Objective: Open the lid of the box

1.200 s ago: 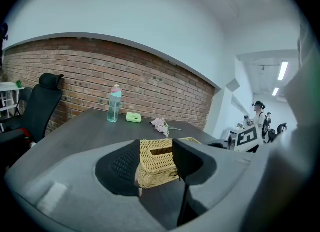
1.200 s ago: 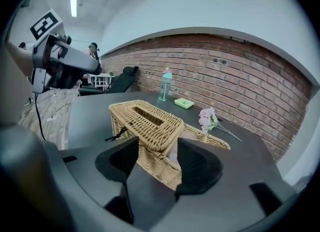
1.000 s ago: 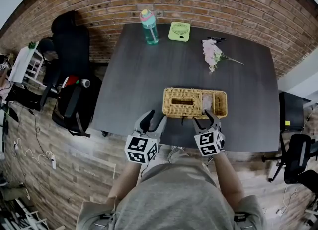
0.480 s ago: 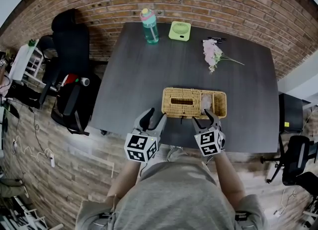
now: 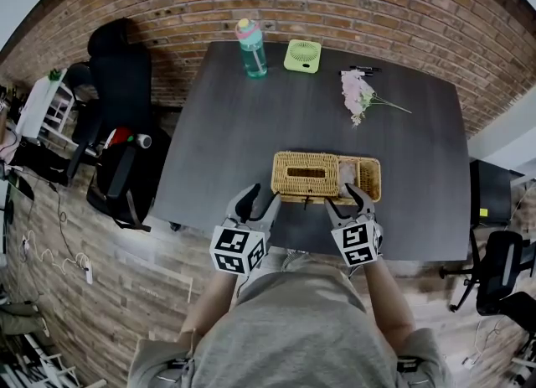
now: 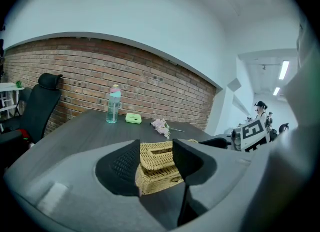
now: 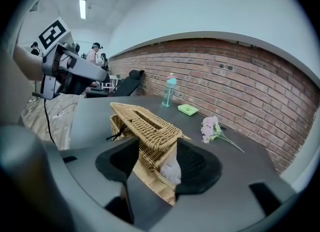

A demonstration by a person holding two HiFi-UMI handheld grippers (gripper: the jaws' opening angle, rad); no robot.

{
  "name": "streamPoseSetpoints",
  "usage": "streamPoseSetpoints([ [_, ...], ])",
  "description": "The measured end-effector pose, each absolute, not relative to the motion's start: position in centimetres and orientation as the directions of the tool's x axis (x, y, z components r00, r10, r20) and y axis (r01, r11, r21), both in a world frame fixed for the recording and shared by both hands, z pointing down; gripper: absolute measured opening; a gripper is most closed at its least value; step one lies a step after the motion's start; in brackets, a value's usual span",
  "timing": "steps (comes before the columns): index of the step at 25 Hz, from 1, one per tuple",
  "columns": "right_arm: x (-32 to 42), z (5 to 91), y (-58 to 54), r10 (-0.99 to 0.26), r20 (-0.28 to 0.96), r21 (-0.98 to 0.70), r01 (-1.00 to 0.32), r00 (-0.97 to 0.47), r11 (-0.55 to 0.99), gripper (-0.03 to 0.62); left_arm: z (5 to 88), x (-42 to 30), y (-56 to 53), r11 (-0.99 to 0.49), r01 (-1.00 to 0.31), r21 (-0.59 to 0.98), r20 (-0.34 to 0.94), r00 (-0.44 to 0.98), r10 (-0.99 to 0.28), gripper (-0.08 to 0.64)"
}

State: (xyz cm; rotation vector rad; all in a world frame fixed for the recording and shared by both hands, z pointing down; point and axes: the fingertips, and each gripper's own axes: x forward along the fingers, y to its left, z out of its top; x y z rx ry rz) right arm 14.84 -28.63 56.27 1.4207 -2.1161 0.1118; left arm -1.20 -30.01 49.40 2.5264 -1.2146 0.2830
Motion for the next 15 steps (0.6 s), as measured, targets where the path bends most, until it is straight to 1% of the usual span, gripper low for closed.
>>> streamPoseSetpoints([
  [9, 14.7, 53.1, -30.0, -0.834, 0.445, 0.196, -0.874, -0.324, 0.445, 0.2, 49.1, -1.5, -31.1, -0.566, -0.801, 0.196, 0.3, 0.598, -0.743, 0.198],
  [15, 14.6, 51.3, -31.2, -0.845, 0.408, 0.201, -0.869, -0.345, 0.451, 0.16, 49.2, -1.7, -31.6, -0.557, -0.807, 0.197, 0.295, 0.591, -0.751, 0.198],
])
